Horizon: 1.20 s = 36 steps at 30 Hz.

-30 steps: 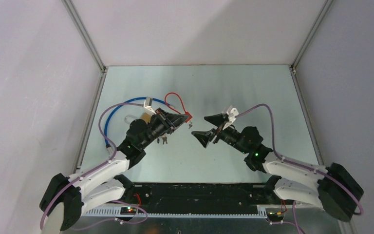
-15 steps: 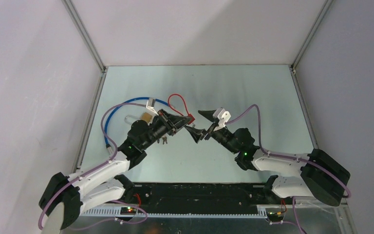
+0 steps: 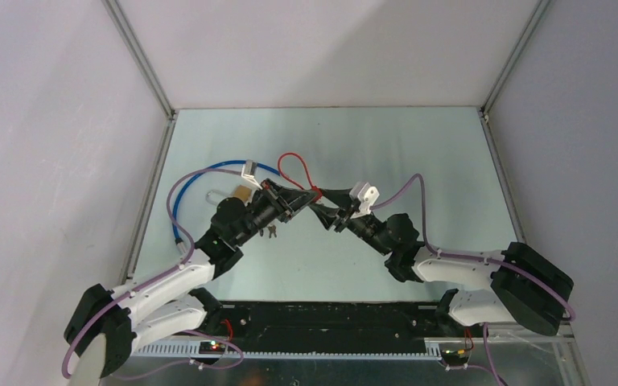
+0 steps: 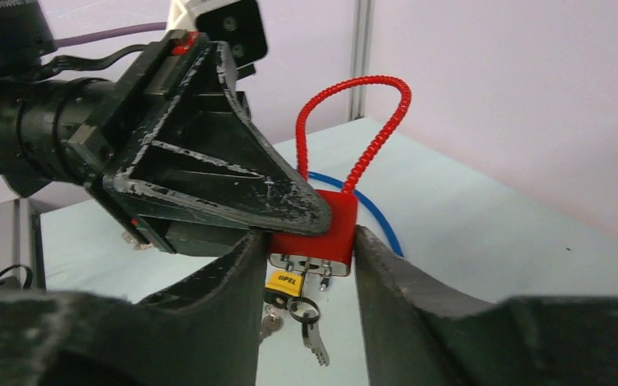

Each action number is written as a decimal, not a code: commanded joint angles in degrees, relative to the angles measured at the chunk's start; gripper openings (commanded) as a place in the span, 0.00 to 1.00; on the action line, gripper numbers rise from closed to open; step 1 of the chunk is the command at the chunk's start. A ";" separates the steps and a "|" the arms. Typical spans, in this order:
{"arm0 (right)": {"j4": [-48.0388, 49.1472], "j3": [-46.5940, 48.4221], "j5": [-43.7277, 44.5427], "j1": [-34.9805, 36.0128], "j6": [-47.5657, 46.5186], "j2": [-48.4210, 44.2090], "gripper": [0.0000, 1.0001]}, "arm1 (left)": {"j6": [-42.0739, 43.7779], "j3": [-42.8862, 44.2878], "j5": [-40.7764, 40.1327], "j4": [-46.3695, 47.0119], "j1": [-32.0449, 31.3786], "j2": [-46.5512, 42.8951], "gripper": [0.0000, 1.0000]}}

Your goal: Unlock with the key

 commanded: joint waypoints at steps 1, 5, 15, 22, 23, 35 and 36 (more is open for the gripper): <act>4.77 2.08 2.05 -0.11 -2.20 0.76 0.32 | -0.11 2.74 1.11 2.64 -1.11 -0.97 0.00; 4.56 1.75 2.35 -0.07 -2.97 -0.20 0.09 | 1.37 2.68 0.09 1.75 -1.08 -2.04 0.04; 3.77 -0.93 2.23 -0.05 -2.75 -4.88 0.00 | 9.62 5.87 -3.36 -15.22 2.20 -7.73 0.82; 2.99 -1.29 0.77 0.26 -2.09 -7.09 0.00 | 10.04 7.13 -4.22 -18.88 3.80 -9.02 0.88; 2.78 -1.29 0.77 0.36 -2.12 -7.24 0.00 | 10.03 7.32 -4.25 -18.96 4.05 -8.93 0.88; 1.70 -1.29 0.71 2.45 -5.48 -6.00 0.00 | 8.40 13.25 -1.53 -18.99 4.64 -4.64 0.67; 1.73 -1.23 0.75 2.62 -5.71 -5.78 0.00 | 8.16 13.45 -1.37 -18.96 4.63 -4.16 0.61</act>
